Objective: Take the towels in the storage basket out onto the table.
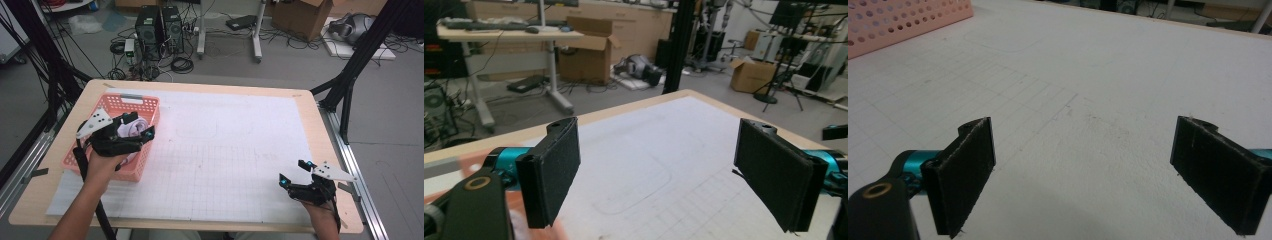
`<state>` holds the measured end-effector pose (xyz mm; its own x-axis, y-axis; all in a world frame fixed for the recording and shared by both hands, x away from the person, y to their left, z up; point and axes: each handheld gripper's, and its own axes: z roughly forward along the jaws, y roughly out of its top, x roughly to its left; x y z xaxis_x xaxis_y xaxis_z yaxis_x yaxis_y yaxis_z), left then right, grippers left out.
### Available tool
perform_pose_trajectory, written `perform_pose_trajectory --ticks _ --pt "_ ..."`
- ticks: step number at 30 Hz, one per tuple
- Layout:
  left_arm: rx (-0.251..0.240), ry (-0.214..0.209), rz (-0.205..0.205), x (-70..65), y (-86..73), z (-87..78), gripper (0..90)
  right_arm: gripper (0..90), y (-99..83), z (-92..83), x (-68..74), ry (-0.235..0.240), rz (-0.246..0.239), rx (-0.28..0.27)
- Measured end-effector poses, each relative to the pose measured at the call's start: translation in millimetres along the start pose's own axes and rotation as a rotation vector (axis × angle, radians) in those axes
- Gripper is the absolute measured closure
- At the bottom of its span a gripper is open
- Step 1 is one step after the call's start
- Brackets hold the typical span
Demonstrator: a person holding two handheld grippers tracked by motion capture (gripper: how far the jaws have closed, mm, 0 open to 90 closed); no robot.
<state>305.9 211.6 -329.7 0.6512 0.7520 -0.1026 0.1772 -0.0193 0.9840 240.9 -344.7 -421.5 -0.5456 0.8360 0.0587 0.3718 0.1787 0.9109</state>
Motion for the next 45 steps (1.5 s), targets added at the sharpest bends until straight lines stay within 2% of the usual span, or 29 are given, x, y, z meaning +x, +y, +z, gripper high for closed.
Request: perform_pose_trajectory --ticks 4,6,8,12,14,16,18,22,24,25,31,35,37,41,44,45 --pt "0.035 0.047 -0.014 16.8 -0.5 -4.8 18.8 9.8 -0.2 0.0 0.0 -0.002 0.001 0.0" --pt "0.071 0.06 -0.03 24.9 -2.1 -5.3 18.6 9.8 -0.4 0.1 0.2 0.0 0.005 0.004" --pt "0.126 0.079 -0.037 32.8 -4.4 -3.8 17.7 9.8 -0.4 0.8 0.6 0.0 0.002 0.001" --pt "0.222 0.166 -0.041 47.7 -10.8 0.7 17.1 9.8 0.2 0.9 1.3 0.001 -0.004 0.001" --pt "0.282 0.231 -0.058 57.5 -15.7 4.1 17.1 9.7 0.1 0.9 1.8 0.001 0.001 0.004" --pt "0.342 0.277 -0.068 66.6 -19.2 7.3 17.2 9.8 -0.3 0.9 1.5 -0.001 0.003 0.009" --pt "0.396 0.311 -0.079 75.0 -21.5 9.9 17.4 9.7 -0.6 1.2 0.9 0.0 0.001 0.007" --pt "0.5 0.353 -0.08 87.5 -27.0 13.0 17.4 9.7 -0.7 1.5 0.6 -0.001 0.001 0.008" --pt "0.544 0.348 -0.092 93.6 -31.3 13.8 17.4 9.7 -1.0 1.9 0.4 0.0 -0.003 0.011" --pt "0.562 0.338 -0.116 97.1 -34.3 14.7 17.3 9.8 -1.0 2.0 0.6 0.001 -0.001 0.012" --pt "0.62 0.311 -0.152 107.5 -44.4 21.8 13.0 9.7 -0.4 3.3 2.8 0.003 -0.009 0.01" --pt "0.713 0.272 -0.188 111.7 -56.9 30.3 2.8 9.8 -0.7 4.1 3.4 0.003 -0.01 0.016" --pt "0.755 0.268 -0.156 110.3 -63.4 35.8 1.7 9.7 -0.8 4.0 2.8 0.001 -0.014 0.015" --pt "0.797 0.287 -0.099 106.3 -69.3 44.8 1.7 9.7 -1.4 3.1 1.9 -0.002 -0.009 0.017" --pt "0.855 0.327 0.026 101.7 -75.9 52.5 1.7 9.8 -1.9 3.0 1.3 -0.002 -0.013 0.016" --pt "0.875 0.366 0.076 99.7 -79.2 57.0 1.7 9.8 -1.9 2.5 1.5 -0.001 -0.013 0.019"
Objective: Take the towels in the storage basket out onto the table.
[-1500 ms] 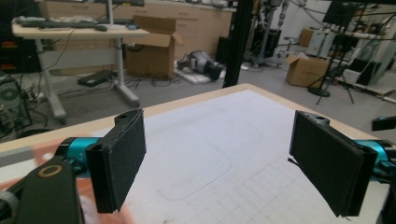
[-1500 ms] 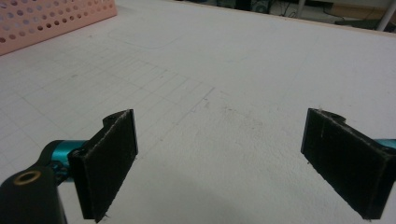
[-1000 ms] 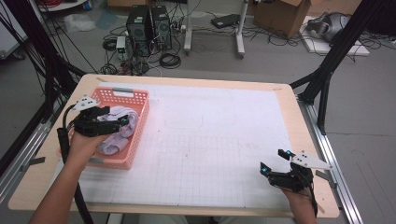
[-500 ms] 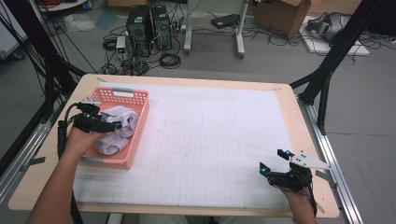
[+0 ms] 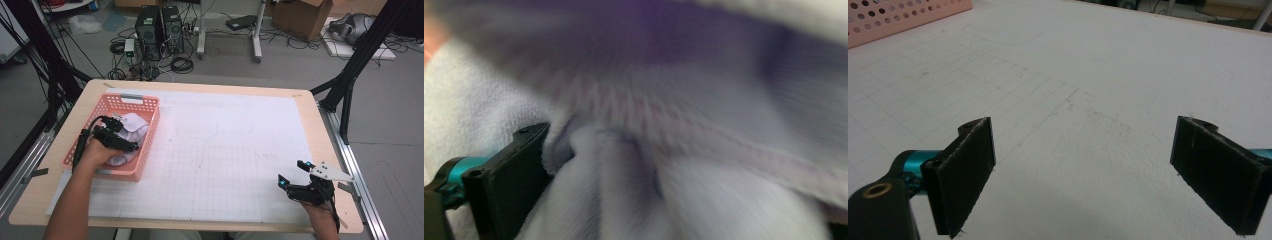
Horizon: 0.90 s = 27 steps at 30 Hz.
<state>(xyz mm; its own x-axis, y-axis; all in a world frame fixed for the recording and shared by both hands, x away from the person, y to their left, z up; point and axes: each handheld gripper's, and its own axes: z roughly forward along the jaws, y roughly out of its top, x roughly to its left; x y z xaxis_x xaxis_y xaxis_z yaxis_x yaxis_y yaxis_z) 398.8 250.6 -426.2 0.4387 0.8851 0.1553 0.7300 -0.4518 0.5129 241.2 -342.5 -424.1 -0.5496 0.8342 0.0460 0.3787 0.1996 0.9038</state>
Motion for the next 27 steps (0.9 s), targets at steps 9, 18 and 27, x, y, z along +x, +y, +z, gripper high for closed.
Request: perform_pose_trajectory --ticks 9,18,27 --pt "-0.027 0.075 -0.051 4.0 2.2 -3.0 29.0 9.8 -1.4 -2.4 -1.9 -0.009 -0.001 0.0" --pt "-0.073 0.105 -0.078 8.9 -0.6 -12.7 52.7 9.8 -1.9 -3.9 -3.1 -0.016 0.0 0.002" --pt "-0.299 0.05 -0.22 20.3 -9.4 -34.4 54.2 9.9 -1.4 -6.1 -4.0 -0.024 0.003 -0.003"
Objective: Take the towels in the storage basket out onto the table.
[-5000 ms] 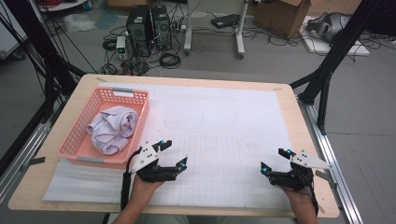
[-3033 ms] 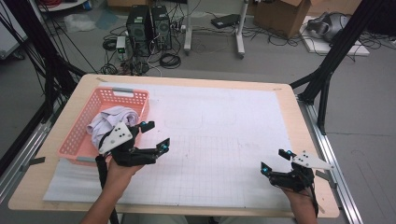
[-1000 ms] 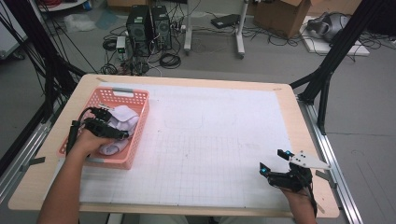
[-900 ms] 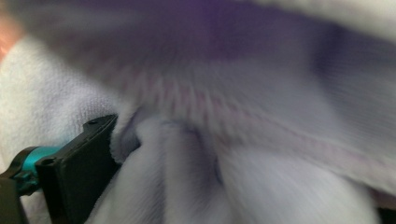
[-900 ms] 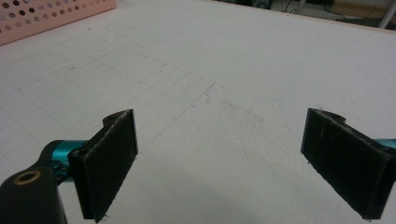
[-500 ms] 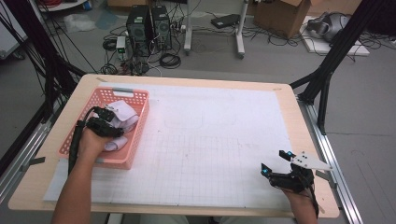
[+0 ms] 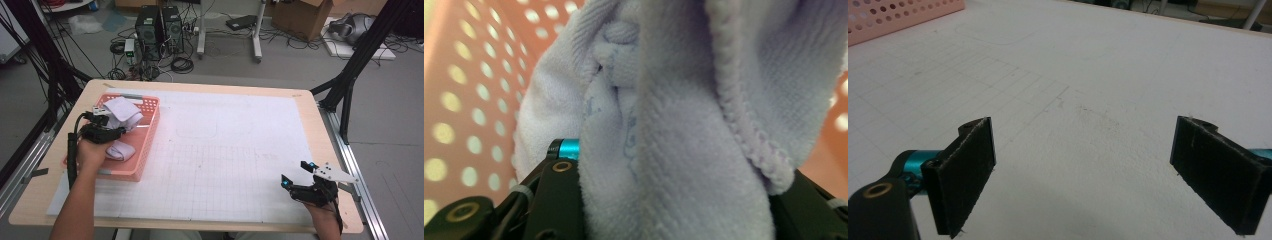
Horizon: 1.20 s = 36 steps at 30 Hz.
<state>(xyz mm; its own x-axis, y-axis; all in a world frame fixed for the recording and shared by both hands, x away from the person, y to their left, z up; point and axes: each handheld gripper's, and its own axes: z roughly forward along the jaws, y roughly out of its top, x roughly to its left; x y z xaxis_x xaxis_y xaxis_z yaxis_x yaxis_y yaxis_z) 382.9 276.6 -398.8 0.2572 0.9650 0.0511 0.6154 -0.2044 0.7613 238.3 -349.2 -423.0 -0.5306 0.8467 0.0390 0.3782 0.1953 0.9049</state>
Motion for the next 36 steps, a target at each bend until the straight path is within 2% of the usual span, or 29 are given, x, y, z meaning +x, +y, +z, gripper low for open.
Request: perform_pose_trajectory --ticks 6,9,13,18,23,28,31,36 --pt "-0.181 -0.027 -0.038 3.8 -0.5 -15.9 54.1 10.0 0.4 -0.3 0.1 -0.003 0.011 -0.006" --pt "-0.246 -0.038 -0.044 4.0 -0.6 -22.8 54.1 9.9 0.6 -0.5 0.3 -0.003 0.012 -0.007" --pt "-0.319 -0.054 -0.04 4.7 -1.3 -32.5 54.2 9.9 1.4 -0.3 1.2 -0.001 0.009 -0.009" --pt "-0.422 -0.095 -0.023 5.7 -1.2 -45.3 54.1 9.9 1.7 0.3 2.0 0.001 0.014 -0.008" --pt "-0.488 -0.128 -0.021 5.9 -1.7 -55.1 54.1 9.9 2.2 0.3 2.1 -0.001 0.011 -0.012" --pt "-0.558 -0.186 -0.023 3.3 2.3 -66.4 54.0 10.0 2.4 1.2 2.8 0.001 0.005 -0.011" --pt "-0.61 -0.234 -0.03 0.2 8.0 -74.1 54.0 10.0 2.7 1.5 3.6 0.004 0.009 -0.009" --pt "-0.657 -0.339 -0.001 -8.2 17.1 -82.2 54.0 9.9 3.0 1.7 4.0 0.016 0.001 -0.012"
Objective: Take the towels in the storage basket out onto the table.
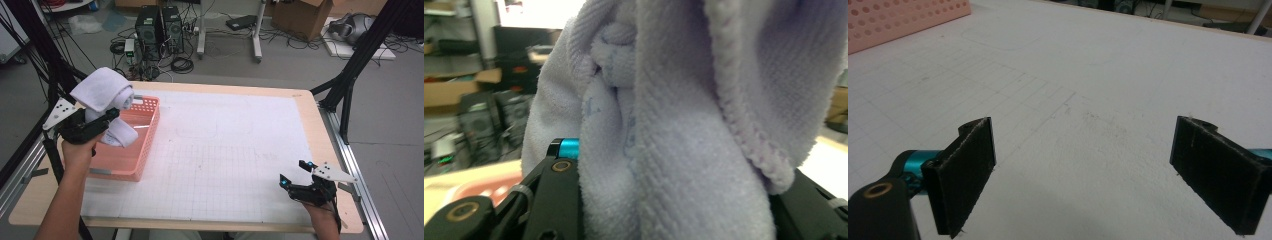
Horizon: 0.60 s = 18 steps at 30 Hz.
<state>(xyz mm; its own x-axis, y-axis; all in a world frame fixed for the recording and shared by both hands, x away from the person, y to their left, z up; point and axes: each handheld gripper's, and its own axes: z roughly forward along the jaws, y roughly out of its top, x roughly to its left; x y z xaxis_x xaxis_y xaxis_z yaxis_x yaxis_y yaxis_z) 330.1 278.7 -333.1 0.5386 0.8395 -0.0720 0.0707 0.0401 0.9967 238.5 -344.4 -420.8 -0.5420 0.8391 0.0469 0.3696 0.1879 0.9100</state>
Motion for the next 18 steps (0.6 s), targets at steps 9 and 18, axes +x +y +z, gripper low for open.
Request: perform_pose_trajectory --ticks 9,18 --pt "-0.035 -0.149 0.026 -29.6 10.0 12.3 54.0 9.9 0.9 -0.4 1.1 0.009 -0.005 -0.007" --pt "-0.063 -0.278 0.055 -63.5 23.5 27.9 53.9 10.0 1.1 0.2 1.6 0.012 -0.009 -0.005"
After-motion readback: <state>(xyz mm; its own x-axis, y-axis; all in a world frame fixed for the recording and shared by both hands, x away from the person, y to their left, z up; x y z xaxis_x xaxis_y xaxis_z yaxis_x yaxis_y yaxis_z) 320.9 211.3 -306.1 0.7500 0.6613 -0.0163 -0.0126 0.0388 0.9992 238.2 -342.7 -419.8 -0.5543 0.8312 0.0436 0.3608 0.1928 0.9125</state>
